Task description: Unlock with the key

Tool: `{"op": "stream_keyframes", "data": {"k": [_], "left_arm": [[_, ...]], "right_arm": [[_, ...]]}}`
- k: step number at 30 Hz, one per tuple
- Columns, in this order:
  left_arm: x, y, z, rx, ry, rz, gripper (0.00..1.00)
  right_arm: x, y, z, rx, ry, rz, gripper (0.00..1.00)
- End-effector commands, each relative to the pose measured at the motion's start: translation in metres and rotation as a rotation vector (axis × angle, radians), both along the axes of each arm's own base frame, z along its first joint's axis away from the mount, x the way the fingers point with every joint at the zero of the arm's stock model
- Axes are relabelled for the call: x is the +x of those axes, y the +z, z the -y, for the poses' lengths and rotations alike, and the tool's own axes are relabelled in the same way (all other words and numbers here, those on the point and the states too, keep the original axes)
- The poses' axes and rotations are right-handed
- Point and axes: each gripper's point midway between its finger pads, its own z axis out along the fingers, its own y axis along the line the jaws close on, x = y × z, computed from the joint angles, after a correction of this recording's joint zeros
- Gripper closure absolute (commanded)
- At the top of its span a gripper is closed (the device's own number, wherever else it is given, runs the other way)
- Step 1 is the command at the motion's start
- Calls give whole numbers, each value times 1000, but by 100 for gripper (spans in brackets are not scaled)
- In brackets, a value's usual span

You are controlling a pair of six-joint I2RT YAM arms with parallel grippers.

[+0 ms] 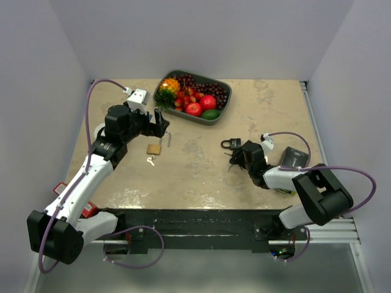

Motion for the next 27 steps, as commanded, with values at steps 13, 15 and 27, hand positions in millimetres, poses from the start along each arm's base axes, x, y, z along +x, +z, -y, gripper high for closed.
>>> {"op": "stream_keyframes", "data": {"k": [13,15,27], "left_arm": [[2,14,-2,5,13,48,1],[3,13,-2,7,14,48,1],[3,13,-3,10,19,49,1]], "right_arm": [[15,-1,-8,107,-58,51,56],[18,0,-9,115,-61,62,58],[30,-4,-14,133,-79,68,77]]}}
